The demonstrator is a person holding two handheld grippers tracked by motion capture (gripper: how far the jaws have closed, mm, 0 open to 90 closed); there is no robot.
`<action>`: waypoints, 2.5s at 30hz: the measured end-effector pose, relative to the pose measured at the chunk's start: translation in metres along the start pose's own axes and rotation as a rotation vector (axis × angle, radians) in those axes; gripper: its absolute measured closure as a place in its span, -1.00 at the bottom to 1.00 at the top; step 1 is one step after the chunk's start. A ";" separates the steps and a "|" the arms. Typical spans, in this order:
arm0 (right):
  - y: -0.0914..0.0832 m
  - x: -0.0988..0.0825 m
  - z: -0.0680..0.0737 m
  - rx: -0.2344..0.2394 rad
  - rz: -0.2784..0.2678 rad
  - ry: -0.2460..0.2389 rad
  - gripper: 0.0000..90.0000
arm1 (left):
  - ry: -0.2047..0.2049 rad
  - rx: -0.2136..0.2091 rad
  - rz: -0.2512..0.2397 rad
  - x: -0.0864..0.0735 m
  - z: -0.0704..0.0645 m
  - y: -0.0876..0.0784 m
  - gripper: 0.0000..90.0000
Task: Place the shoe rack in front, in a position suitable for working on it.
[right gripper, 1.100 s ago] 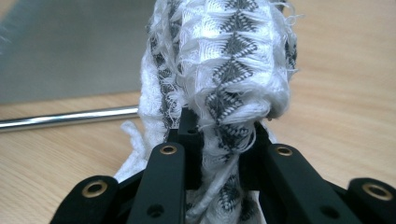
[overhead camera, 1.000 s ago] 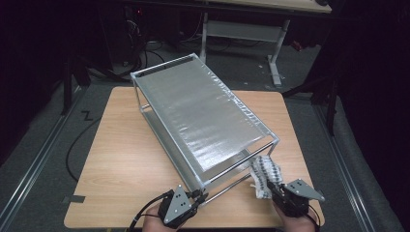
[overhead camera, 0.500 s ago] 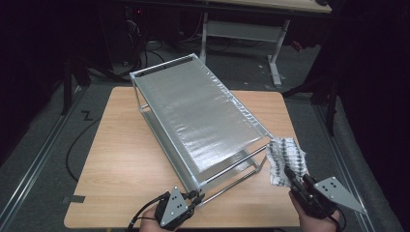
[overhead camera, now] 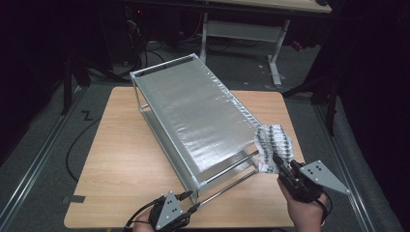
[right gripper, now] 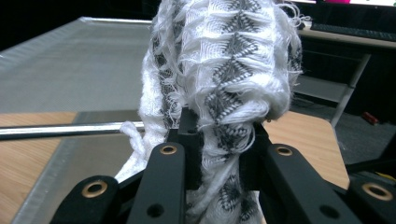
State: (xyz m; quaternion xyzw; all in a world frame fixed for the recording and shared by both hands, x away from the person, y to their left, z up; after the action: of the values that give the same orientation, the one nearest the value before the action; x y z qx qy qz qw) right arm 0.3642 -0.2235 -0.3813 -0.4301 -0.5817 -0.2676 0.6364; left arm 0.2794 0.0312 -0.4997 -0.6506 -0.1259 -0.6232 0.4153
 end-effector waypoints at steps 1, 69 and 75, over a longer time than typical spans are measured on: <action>0.002 -0.002 0.000 0.000 0.008 -0.003 0.69 | -0.005 -0.008 -0.005 -0.001 -0.002 0.003 0.26; 0.007 -0.011 0.122 0.281 0.087 -0.213 0.69 | 0.021 -0.002 0.049 -0.014 -0.004 0.021 0.76; 0.011 -0.011 0.092 0.217 0.092 -0.185 0.69 | 0.017 0.004 0.054 -0.016 -0.003 0.017 0.76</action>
State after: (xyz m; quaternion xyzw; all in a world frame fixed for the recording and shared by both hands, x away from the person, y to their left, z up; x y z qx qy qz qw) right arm 0.3252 -0.1410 -0.3985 -0.4078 -0.6432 -0.1328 0.6344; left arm 0.2859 0.0241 -0.5211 -0.6477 -0.1057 -0.6171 0.4343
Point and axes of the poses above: each handheld gripper's, and its own axes: y roughly forward along the jaws, x roughly out of its top, z roughly to its left, the point moved 9 cm from there along y, roughly forward along the jaws, and after that the axes turned 6 degrees about x, right-handed, at the moved point
